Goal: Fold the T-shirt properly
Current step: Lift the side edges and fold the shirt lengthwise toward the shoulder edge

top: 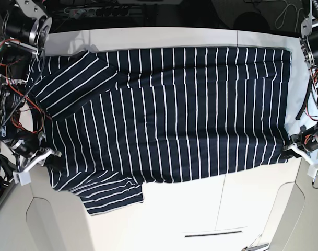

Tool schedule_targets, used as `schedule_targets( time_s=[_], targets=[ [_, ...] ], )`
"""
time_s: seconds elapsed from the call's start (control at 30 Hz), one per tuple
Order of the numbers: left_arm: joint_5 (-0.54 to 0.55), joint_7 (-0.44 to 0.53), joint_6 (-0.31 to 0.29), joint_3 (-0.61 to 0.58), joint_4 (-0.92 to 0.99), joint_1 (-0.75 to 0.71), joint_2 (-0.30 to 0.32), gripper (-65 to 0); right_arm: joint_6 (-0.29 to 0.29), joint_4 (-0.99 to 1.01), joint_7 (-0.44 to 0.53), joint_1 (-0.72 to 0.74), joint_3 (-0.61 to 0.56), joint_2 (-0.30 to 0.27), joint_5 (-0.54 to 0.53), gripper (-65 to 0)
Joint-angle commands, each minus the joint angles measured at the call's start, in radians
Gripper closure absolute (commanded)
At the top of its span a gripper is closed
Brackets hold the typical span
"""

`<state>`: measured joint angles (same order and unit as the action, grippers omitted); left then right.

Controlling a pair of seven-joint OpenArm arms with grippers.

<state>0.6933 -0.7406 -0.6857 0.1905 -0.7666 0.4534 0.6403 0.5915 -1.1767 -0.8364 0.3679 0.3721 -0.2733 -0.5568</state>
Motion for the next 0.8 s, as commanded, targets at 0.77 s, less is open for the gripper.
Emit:
schedule_targets(
  time_s=[0.77],
  targets=[
    [0.103,-0.064,-0.012,0.006,-0.414,-0.368,0.113,0.0,-0.005,-0.285,0.021,-0.316,0.108,-0.057,0.05,0.0]
  ],
)
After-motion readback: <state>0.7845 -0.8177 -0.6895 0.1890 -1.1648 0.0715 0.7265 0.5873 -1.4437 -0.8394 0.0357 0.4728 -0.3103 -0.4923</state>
